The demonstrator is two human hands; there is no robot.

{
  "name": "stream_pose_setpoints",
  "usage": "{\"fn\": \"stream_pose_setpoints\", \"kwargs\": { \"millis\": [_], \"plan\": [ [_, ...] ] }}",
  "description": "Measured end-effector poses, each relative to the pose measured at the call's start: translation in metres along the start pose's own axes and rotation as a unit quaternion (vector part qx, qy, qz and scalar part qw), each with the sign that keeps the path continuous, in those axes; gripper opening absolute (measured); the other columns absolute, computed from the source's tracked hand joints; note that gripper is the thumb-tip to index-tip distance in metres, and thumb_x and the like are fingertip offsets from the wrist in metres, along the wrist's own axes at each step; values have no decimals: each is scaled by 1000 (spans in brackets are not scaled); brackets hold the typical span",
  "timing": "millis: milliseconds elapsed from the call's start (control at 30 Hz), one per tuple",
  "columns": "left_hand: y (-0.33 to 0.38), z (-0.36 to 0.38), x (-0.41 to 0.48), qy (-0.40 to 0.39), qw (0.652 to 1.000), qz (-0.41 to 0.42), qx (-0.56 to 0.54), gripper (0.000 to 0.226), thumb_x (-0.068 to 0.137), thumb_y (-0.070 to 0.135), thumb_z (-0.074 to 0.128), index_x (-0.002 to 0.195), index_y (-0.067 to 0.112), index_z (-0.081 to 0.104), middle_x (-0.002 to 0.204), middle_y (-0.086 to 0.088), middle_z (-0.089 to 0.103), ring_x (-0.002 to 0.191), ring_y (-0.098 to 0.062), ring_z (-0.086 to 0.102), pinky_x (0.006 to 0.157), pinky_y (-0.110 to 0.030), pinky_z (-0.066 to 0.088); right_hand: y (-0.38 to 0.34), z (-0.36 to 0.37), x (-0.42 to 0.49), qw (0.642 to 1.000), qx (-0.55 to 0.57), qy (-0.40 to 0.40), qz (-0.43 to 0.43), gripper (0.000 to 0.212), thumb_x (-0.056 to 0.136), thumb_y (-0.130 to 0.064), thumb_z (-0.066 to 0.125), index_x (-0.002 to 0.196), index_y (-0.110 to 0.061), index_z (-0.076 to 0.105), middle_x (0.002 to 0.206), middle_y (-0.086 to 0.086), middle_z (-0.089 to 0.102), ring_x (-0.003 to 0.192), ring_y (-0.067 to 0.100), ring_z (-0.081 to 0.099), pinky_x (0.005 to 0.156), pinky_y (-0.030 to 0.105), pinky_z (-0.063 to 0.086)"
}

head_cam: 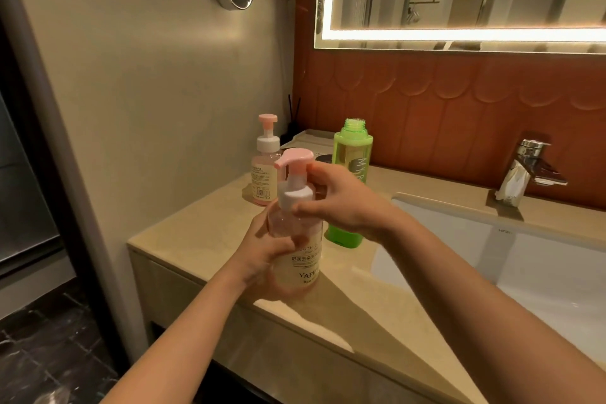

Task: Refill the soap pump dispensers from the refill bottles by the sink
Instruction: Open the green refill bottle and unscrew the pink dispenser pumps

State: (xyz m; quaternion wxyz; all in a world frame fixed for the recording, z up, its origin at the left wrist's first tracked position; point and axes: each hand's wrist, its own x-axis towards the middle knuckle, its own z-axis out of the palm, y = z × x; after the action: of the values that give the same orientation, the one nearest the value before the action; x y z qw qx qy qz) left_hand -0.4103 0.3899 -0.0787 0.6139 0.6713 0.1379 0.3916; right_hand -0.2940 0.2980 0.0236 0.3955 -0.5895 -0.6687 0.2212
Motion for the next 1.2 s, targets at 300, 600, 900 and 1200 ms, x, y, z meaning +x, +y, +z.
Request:
{"fn": "stream_pose_setpoints", "kwargs": {
  "millis": [300, 600, 900, 1200],
  "plan": [
    [1, -1, 0, 0, 999, -2, 36, 66, 44, 19, 78, 105, 16, 54, 87, 7, 73, 89, -9, 67, 79, -29, 53, -1, 21, 3, 982, -124, 144, -11, 46, 74, -31, 75, 113, -22, 52, 106, -8, 55, 95, 7, 51, 77, 18, 44],
    [0, 1, 1, -16, 1000, -6, 12, 88, 48, 30, 83, 126, 8, 48, 114, -17, 63, 109, -27, 61, 90, -43, 50, 1, 15, -1, 985, -139, 98, 35, 67, 67, -49, 76, 121, -21, 47, 116, -2, 47, 106, 14, 45, 83, 25, 44],
    [2, 2, 2, -10, 1000, -16, 10, 98, 37, 48, 88, 121, 16, 50, 116, -12, 64, 109, -23, 62, 89, -33, 53, 4, 6, -6, 1000, 4, 14, 11, 61, 76, -21, 73, 129, -22, 44, 116, -8, 53, 105, 9, 52, 80, 17, 46],
    [-1, 2, 1, 11, 1000, -15, 2, 64, 44, 15, 72, 106, 12, 55, 90, -3, 69, 89, -17, 67, 80, -33, 55, 16, 35, 7, 975, -96, 201, -4, 66, 64, -47, 79, 119, -20, 53, 115, -3, 58, 106, 14, 55, 87, 31, 52]
  ]
}}
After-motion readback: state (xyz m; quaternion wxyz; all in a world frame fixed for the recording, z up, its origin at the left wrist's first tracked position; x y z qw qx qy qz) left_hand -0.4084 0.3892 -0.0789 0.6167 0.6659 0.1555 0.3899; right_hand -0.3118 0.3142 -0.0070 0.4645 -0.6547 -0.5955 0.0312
